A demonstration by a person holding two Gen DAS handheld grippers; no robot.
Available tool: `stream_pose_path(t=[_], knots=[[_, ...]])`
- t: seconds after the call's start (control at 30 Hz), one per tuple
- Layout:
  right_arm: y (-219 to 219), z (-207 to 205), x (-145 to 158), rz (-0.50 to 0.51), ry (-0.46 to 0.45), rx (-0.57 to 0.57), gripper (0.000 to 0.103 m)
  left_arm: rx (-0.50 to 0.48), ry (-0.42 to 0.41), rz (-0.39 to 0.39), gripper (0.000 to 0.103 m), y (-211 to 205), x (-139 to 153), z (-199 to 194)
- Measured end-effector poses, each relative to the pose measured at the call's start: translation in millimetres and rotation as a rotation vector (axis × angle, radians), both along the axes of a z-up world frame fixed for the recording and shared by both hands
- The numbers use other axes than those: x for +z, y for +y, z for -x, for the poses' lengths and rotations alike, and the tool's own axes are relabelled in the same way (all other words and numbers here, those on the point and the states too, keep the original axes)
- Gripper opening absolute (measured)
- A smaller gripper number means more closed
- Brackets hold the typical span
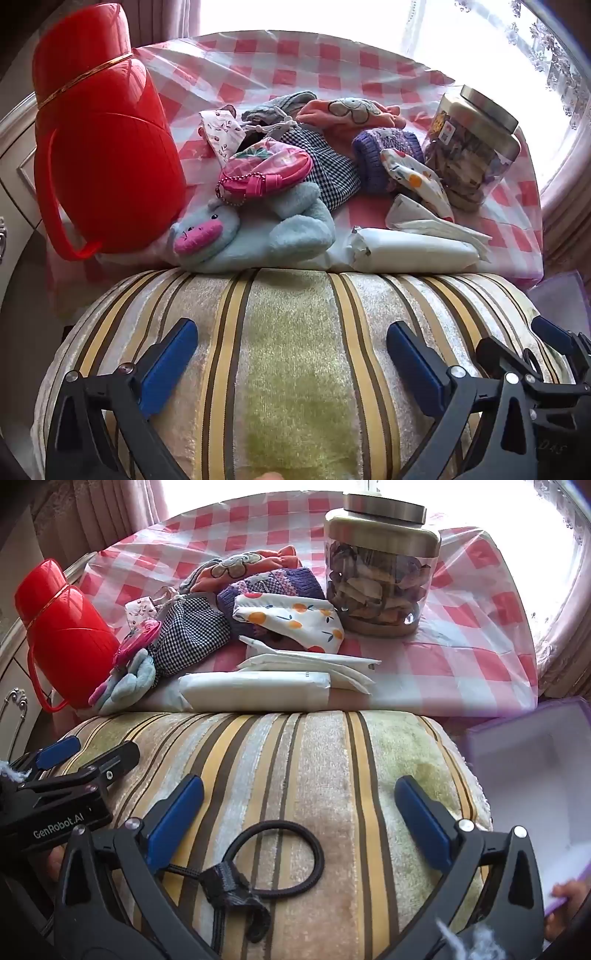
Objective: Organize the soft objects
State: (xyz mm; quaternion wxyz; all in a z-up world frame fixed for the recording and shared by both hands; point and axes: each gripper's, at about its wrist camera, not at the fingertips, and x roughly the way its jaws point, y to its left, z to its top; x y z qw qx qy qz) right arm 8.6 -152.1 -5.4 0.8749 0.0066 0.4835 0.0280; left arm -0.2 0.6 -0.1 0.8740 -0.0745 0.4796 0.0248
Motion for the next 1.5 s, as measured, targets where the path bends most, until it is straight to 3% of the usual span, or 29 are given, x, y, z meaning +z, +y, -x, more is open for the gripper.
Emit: stream_pose_path(t=[0.43,1.5], knots=[[5,-3,-2,-0.009,0.007,-0.001,0.103,-0.005,-0.001,-0.006,0.103,12,1,7],[-2,1,0,-0.022,-0.010,-0.004,0.103,0.010,0.016,-0.037,0.103,-1,-2,-2]])
